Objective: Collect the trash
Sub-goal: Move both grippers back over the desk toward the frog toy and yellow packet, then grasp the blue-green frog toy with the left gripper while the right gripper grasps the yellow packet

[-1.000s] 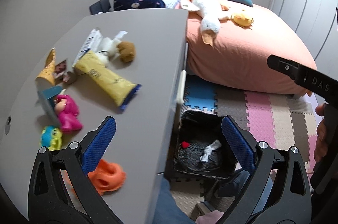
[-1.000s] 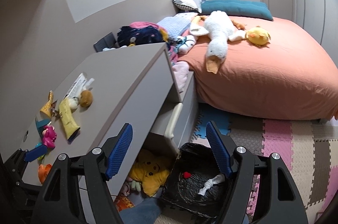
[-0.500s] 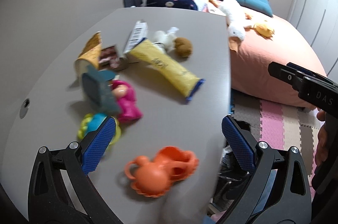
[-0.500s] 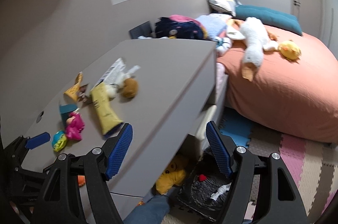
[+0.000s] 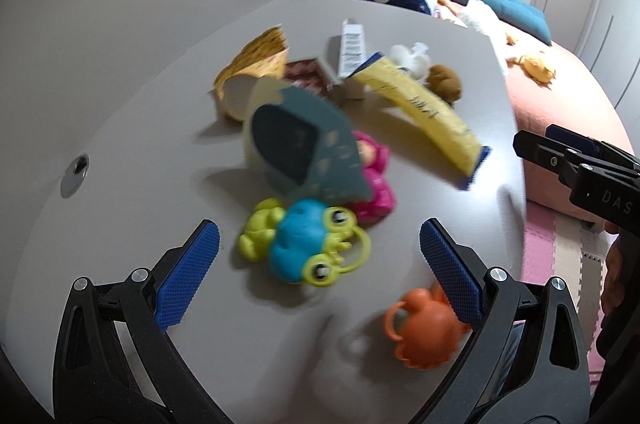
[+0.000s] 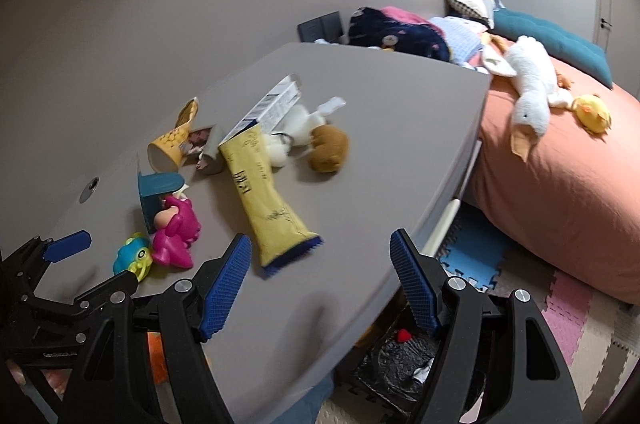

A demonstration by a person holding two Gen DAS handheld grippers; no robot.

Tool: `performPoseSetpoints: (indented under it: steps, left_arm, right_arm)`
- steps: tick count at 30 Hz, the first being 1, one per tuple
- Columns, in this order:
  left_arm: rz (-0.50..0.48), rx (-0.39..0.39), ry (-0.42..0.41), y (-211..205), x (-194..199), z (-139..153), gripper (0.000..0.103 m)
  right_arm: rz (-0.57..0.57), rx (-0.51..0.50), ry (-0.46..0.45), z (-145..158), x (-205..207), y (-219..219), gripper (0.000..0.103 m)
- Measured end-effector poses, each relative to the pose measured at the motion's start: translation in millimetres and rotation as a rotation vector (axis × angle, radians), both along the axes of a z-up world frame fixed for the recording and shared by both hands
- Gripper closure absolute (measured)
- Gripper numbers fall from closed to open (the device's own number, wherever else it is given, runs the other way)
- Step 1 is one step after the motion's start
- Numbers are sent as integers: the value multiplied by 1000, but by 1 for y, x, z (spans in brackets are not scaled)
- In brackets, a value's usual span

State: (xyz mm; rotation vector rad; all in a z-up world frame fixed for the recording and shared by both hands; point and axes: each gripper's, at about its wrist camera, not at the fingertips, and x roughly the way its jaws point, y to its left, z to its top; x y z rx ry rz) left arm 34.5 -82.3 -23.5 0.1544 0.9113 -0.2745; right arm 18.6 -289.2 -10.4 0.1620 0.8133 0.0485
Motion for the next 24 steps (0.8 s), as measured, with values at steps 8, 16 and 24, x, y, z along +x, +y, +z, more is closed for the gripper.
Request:
performPoseSetpoints:
  steps: [8,16,24]
  left_arm:
    - [24,-32,50,22,17,-21,6]
    - [23,-54,81,31,27,-34,19]
    - [52,-47,67,37,28,-35,20]
  right_arm:
    - [53,-28,44,-14,36,27,30]
    - [72,-60,75,-28,63,37,33]
    - [125,-79,93,-36,74,50,67]
